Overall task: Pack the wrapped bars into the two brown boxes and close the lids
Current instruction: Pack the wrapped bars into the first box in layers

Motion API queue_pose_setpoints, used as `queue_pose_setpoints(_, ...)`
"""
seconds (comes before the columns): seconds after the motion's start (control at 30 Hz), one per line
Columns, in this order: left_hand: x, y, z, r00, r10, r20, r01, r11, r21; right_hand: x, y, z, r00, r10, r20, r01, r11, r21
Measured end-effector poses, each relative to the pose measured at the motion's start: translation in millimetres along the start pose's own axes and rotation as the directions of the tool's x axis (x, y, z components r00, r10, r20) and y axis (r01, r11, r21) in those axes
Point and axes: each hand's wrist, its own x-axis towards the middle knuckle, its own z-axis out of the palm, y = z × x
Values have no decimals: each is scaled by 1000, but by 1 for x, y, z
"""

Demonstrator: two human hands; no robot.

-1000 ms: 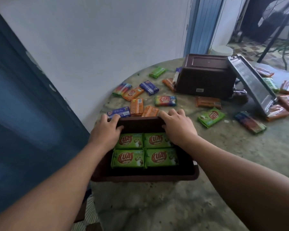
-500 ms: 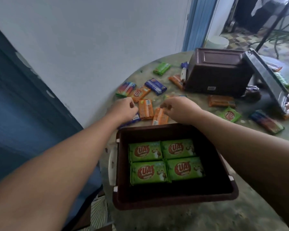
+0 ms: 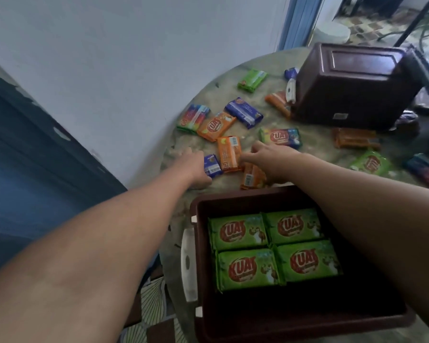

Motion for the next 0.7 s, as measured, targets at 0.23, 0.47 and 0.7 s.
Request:
queue_pose_setpoints(0.23,1,-5,1,999,29,-40,-31,999,-45,0,5,7,1000,-25,0,25,1000,8)
queue_pose_setpoints(0.47,-8,3,5,998,11,-62,-17,995,-96,-2,6,5,996,36,80,-33,999,-29)
queue_pose_setpoints(0.7,-24,13,-20,969,-6,-248,-27,991,-130,-20,0,2,977,197,-81,-175,961,215)
